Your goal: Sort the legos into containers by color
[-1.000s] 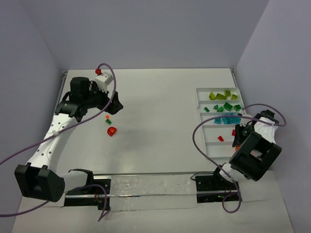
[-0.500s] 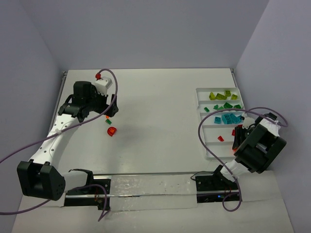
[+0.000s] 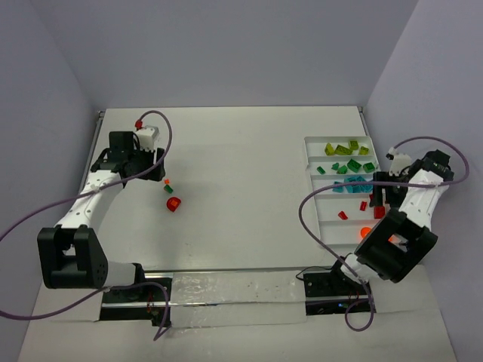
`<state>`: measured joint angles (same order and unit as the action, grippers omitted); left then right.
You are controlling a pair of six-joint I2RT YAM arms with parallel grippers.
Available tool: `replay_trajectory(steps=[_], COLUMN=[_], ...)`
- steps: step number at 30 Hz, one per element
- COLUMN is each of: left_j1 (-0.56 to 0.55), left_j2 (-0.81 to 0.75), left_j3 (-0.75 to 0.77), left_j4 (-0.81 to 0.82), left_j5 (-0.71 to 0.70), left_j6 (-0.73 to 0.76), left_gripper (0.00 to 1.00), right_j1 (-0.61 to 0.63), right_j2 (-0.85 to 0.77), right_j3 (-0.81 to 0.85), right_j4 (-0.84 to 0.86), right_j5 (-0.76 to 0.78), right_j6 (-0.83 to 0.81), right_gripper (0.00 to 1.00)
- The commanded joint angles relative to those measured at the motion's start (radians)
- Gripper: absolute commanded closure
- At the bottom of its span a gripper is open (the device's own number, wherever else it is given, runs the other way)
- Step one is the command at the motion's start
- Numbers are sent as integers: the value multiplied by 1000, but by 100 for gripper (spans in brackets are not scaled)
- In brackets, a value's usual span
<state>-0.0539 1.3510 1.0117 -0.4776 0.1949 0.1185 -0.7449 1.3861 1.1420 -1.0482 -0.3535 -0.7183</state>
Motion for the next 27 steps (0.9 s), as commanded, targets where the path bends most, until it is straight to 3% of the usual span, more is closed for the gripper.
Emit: replay_trajectory(steps=[1, 3, 9, 15, 17, 20, 23, 27], left_j1=[4, 8, 8, 14, 48, 97, 100, 96], left_j2=[43, 69, 102, 135, 207, 338, 490, 577], left_j3=[-14, -17, -27, 29, 131, 344, 519, 607], left_j4=[76, 84, 112, -19, -270, -528, -697, -772], left_j5=[-57, -70, 0, 279, 372, 479, 470, 458], left_j6=[-23, -52, -13, 563, 914, 1269, 1454, 1551], left_gripper=[30, 36, 42, 36, 35, 32, 32, 33], right_j1=[68, 116, 234, 264, 270, 274, 274, 276], right_j2=[-80, -102, -148, -116, -105, -91, -89, -98], right_j3=[49, 44, 16, 18, 23, 35, 34, 12], right_j4=[-86, -83, -50, -46, -46, -50, -52, -52], right_j5=[-60, -65, -59, -81, -85, -91, -91, -81], right_j6=[43, 67, 136, 163, 169, 176, 181, 180], right_gripper=[21, 15, 13, 12, 12, 12, 12, 12])
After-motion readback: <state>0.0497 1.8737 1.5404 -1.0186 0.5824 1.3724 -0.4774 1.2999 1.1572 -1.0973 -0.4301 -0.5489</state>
